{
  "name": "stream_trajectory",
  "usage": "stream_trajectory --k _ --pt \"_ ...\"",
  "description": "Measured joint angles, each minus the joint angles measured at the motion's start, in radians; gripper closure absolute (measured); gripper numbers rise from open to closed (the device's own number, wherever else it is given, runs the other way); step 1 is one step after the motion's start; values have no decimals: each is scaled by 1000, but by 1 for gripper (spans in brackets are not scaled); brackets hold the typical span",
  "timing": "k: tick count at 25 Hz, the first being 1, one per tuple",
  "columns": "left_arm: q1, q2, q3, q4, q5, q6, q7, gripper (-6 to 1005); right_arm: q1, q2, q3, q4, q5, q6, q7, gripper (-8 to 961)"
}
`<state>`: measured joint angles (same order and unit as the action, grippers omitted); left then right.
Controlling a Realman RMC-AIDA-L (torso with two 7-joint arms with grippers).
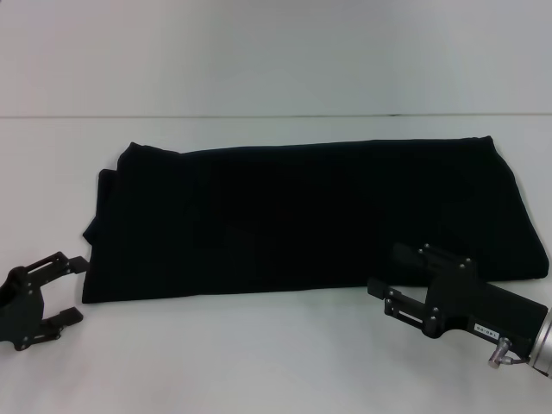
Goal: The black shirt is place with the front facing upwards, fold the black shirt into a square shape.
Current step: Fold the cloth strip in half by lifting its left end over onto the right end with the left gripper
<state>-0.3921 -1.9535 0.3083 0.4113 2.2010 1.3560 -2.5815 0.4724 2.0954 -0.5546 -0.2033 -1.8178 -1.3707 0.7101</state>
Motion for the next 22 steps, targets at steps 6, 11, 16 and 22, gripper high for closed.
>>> stream_trajectory --k 6,11,16,22 --pt "-14 -7 1 0 -1 -9 0 91 0 0 3 1 1 -3 0 260" --pt "-38 -12 6 -14 1 -33 1 91 0 0 3 1 2 0 0 260" --pt "-80 -14 13 -35 3 -60 15 92 0 0 5 1 4 -3 0 261" --pt "-100 -15 33 -34 0 -71 19 92 0 0 9 5 7 -7 0 262"
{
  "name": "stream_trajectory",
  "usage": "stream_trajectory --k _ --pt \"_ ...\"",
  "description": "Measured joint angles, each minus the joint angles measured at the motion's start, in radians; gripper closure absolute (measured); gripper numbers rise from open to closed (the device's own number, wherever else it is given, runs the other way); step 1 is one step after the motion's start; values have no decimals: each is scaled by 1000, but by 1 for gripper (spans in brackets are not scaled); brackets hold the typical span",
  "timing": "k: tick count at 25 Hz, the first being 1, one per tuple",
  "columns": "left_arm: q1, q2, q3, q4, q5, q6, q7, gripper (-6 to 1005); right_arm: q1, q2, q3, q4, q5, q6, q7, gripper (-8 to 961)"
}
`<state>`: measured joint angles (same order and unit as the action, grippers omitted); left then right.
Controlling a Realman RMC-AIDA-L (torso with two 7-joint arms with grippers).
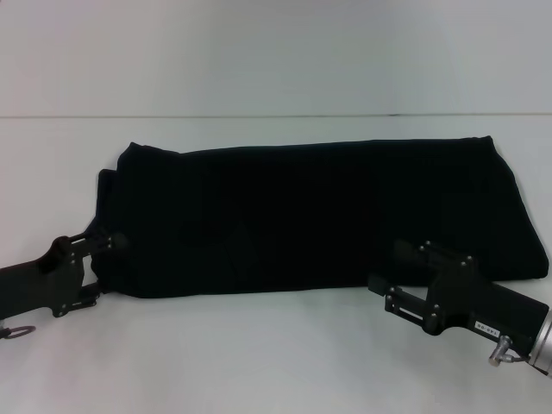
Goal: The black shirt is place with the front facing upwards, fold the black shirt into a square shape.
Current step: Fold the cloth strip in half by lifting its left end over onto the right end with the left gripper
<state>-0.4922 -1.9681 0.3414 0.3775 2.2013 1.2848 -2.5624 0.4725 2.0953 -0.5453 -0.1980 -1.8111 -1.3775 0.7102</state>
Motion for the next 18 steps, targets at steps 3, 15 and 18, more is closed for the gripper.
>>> stream_trajectory --k 3,15,18 --pt "-3 0 7 2 -2 4 20 138 0 0 0 4 2 -1 0 262" --pt "-17 -5 29 6 1 -26 53 642 1 0 1 6 3 -9 5 261" --pt "-16 -2 29 6 1 -22 53 713 1 0 2 6 3 -15 5 261"
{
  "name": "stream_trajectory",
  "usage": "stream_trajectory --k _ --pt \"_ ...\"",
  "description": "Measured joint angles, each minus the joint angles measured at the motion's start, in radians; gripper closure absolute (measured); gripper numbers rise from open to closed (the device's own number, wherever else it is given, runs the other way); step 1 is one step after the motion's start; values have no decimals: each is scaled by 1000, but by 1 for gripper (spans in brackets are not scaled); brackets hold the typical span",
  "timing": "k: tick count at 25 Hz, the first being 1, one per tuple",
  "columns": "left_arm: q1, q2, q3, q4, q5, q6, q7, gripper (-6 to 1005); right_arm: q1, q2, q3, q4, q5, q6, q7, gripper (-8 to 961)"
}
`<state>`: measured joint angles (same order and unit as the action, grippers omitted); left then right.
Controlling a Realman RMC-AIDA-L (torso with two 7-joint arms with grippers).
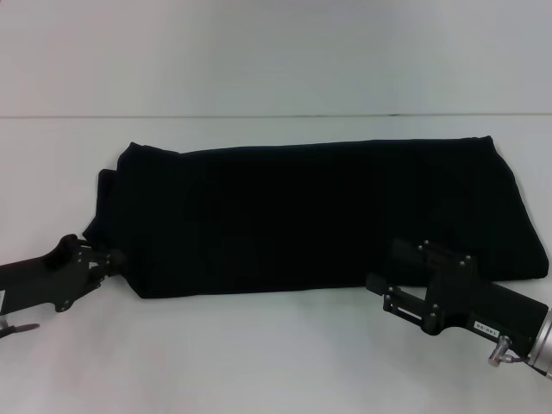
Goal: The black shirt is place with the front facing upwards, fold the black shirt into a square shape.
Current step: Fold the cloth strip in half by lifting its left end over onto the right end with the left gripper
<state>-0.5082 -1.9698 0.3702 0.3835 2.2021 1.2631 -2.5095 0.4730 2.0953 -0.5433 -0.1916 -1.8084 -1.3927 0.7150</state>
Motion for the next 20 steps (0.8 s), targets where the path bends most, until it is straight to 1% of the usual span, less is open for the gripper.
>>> stream_trajectory --k 6,12,16,20 --pt "1 9 1 1 1 23 0 856 1 0 2 0 0 0 -3 261" --pt "-1 5 1 10 1 33 38 884 3 0 5 0 2 -5 -3 260" --pt "-1 6 1 11 1 37 47 742 5 0 8 0 2 -7 -3 260" --pt "5 14 2 17 1 55 46 608 5 0 11 0 3 -10 -3 261"
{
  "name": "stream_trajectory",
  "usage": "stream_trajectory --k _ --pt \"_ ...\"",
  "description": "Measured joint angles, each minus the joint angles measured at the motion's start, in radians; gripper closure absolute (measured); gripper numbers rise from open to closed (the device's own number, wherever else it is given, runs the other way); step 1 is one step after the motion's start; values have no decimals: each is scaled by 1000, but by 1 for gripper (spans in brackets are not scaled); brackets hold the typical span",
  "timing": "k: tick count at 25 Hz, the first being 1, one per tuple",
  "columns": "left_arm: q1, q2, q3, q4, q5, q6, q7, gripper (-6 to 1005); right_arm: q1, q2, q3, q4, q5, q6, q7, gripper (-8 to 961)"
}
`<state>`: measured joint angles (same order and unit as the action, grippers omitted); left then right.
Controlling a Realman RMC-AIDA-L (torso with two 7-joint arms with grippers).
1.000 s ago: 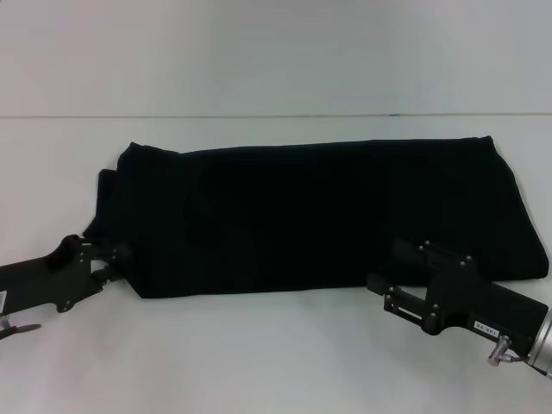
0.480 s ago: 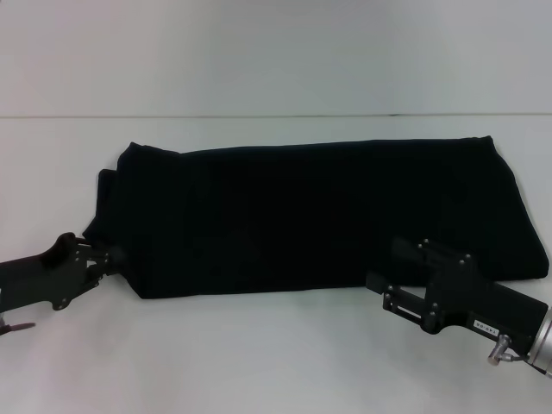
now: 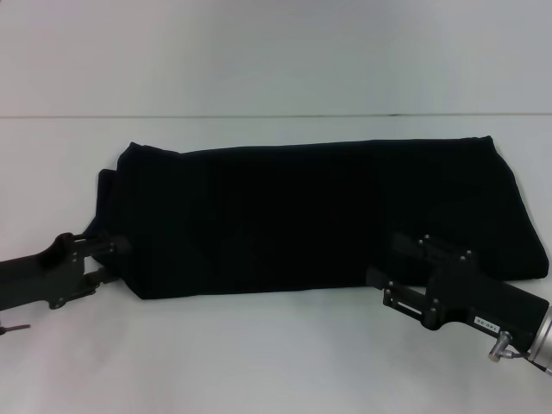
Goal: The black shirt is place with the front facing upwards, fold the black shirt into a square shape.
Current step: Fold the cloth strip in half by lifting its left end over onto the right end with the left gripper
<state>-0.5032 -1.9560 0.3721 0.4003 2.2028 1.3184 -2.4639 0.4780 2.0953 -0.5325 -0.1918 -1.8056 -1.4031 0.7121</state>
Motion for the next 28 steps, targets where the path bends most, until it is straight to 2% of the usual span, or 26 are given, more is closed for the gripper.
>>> stream_trajectory --k 3,8,16,22,28 --pt "9 2 14 16 0 8 -8 511 0 0 1 0 0 0 0 262" --pt "15 5 24 34 1 16 -10 237 1 0 2 0 0 -1 -2 264" --pt "14 10 24 38 4 5 -8 72 1 0 2 0 0 -1 -1 266" --pt "7 22 22 57 52 0 -20 72 -2 0 2 0 0 -1 -2 267" --pt "-8 19 31 52 52 26 -21 72 -2 0 2 0 0 -1 -2 266"
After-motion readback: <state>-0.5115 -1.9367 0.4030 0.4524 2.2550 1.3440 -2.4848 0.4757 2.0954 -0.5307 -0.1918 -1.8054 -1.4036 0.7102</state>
